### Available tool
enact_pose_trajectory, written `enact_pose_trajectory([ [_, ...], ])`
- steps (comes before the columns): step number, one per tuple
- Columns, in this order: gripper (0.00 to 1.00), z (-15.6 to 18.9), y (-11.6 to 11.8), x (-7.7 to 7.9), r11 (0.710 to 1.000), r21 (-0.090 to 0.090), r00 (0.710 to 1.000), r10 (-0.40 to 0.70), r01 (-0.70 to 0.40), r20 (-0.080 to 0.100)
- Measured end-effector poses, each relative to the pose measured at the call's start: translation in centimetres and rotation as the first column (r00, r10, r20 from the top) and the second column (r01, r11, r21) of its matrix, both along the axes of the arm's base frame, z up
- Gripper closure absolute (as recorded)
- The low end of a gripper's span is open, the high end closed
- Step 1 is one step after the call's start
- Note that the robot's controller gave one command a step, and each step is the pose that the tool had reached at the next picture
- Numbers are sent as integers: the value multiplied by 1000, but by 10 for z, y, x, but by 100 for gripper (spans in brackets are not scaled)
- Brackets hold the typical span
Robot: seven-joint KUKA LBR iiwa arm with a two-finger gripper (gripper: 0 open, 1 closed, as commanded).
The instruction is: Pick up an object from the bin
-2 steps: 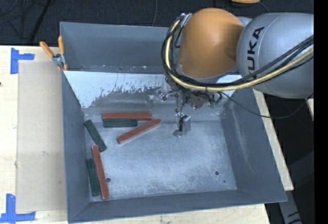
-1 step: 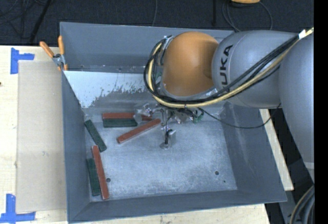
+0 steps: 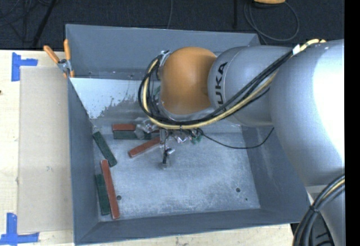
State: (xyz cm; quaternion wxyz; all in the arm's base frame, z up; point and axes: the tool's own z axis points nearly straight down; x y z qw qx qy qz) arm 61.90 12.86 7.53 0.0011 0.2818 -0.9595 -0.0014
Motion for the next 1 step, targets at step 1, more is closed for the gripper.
enact_pose_trajectory([
  [1,100,3,-1,1,1000,-1,1000,-2,2,3],
])
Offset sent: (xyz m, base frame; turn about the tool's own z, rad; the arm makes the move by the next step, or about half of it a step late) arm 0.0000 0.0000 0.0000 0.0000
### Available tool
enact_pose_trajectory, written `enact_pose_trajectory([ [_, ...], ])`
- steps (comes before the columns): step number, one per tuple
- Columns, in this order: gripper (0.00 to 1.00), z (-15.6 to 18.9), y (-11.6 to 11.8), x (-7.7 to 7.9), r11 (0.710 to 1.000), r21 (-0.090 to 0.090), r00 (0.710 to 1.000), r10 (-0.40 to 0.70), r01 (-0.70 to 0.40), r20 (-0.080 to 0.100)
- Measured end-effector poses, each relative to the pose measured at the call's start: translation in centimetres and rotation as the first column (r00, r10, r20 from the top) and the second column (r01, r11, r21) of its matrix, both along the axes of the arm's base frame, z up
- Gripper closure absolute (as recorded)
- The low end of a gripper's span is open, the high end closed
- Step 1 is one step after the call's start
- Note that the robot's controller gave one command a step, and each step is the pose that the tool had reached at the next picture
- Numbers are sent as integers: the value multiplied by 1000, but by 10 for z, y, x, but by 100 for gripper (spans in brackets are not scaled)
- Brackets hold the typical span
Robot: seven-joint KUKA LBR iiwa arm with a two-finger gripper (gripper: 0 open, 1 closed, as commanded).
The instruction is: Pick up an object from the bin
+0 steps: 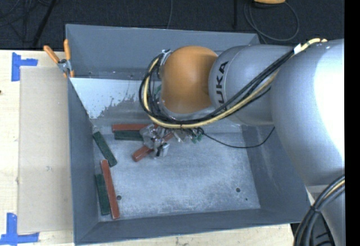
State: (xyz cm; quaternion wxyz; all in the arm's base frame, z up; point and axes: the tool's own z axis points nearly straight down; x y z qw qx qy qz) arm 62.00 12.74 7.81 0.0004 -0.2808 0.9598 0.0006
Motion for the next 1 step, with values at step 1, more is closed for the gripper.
enact_pose_trajectory([
  [1,100,147,20,-8,997,1,997,80,-80,10],
])
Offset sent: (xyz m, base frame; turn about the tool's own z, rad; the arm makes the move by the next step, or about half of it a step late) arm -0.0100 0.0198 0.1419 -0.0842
